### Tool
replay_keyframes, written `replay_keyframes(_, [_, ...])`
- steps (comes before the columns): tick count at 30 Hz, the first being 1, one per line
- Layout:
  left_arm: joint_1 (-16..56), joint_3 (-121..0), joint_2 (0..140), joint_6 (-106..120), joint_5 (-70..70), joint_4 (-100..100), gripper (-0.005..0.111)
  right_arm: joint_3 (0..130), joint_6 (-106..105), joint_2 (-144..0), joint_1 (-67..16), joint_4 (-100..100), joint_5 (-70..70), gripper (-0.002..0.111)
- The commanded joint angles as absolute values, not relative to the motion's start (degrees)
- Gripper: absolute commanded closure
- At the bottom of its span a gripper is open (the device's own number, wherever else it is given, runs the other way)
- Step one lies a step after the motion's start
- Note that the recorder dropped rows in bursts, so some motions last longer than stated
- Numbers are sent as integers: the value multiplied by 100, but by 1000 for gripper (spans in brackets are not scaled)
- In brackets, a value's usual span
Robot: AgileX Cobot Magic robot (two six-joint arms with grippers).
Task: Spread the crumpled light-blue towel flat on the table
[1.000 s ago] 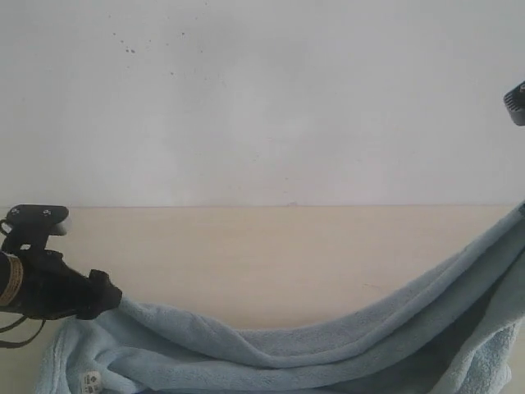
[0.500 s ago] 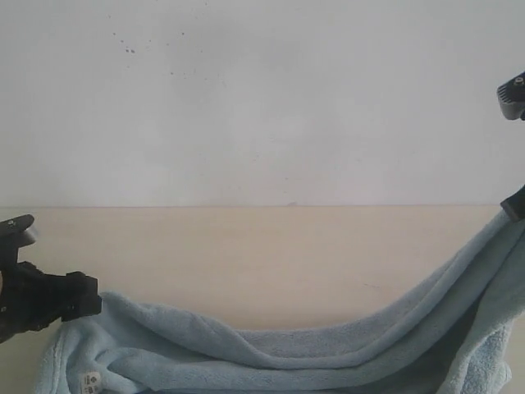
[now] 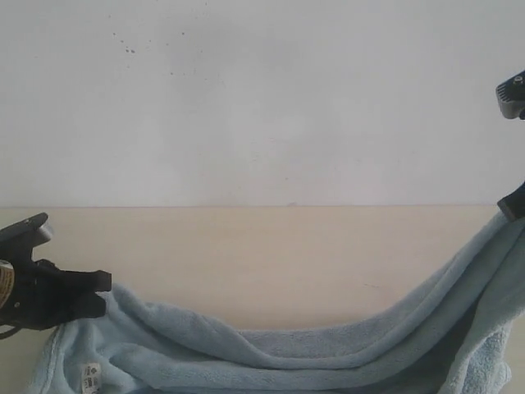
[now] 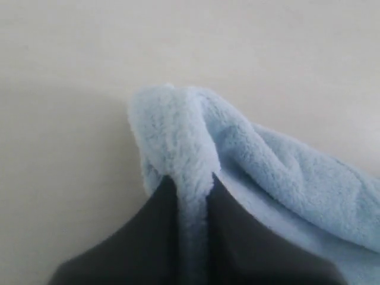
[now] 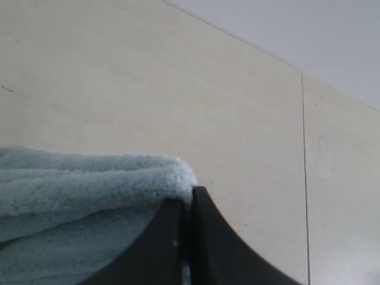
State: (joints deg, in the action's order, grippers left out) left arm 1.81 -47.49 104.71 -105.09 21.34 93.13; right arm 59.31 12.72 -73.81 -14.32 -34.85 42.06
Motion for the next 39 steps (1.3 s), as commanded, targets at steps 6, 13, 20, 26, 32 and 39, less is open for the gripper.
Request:
replay_keyframes(6, [178,-5162,9535,-10226,2601,9293,103,5943,1293,-7326,-1432,-3811,4177,108])
replay_keyframes(13, [178,-5026,7735,-10226,2852,9347,103,5943,1254,-7115,-1432,-3992,4189,108])
replay_keyframes(20, [178,-4931,6110,-10475,2813,9791,103,6342,726,-5977,-1432,-3928,5006,108])
replay_keyframes(26, [178,-4735,4959,-10553,2813,9791,103,6964,-440,-4938,-1432,-3394,5347,108])
replay_keyframes(32, [178,-4446,4287,-11024,2895,9995,103,7157,-1398,-4518,-1468,-2975,6246,108])
replay_keyframes(39, [178,-3434,4461,-11262,2645,9995,103,6803,-1858,-4530,-1841,-2886,6996,108])
